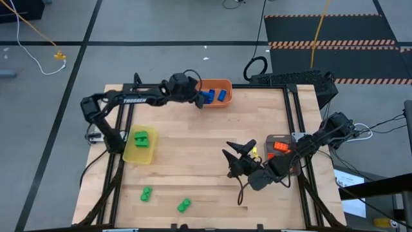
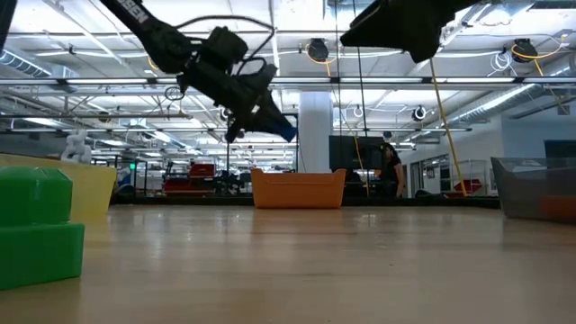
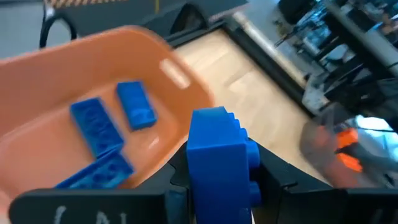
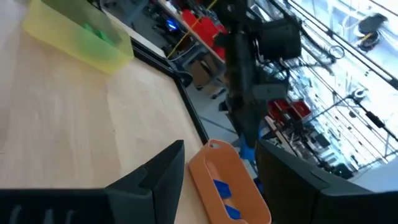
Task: Sort & place blocks by color
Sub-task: Put the blue game piece into the orange bin, then put the green game piece into the yellow bin
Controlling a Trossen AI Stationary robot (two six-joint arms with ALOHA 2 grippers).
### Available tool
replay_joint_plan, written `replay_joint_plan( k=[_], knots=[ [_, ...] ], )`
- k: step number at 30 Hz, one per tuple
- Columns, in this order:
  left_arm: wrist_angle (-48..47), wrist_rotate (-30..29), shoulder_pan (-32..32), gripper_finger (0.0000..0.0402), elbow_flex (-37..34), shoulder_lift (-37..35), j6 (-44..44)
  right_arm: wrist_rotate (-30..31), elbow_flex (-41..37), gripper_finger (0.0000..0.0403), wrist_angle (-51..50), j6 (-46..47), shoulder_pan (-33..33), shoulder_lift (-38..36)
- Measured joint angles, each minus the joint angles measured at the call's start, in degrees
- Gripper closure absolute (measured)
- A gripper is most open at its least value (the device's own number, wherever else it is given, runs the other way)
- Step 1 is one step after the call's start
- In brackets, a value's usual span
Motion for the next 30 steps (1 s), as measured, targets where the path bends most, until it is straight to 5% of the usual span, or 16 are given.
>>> replay_joint_plan(
  k=[8, 13, 18, 24, 30],
  knots=[
    [-4.7, 0.29, 0.67, 0.0261, 8.35, 4.35, 3.32, -1.02, 0.0, 0.0216, 5.51, -9.59, -2.69, 0.0],
    [-17.44, -8.24, 0.66, 0.0218, 16.31, 5.16, 10.53, -1.0, -0.02, 0.0216, 12.37, -18.6, -3.48, 0.0],
    [-20.24, -12.17, 2.13, 0.0198, 19.6, 5.14, 13.68, -0.93, 0.0, 0.0216, 16.37, -23.62, -3.9, 0.0],
    [-22.62, -11.83, 2.88, 0.0196, 19.99, 5.1, 16.01, 3.45, -0.02, 0.0216, 15.15, -23.84, -3.76, 0.0],
    [-32.02, -4.41, -1.2, 0.0195, 19.97, 0.3, 22.9, 10.66, -0.43, 0.0216, 14.99, -23.58, -3.76, 0.0]
  ],
)
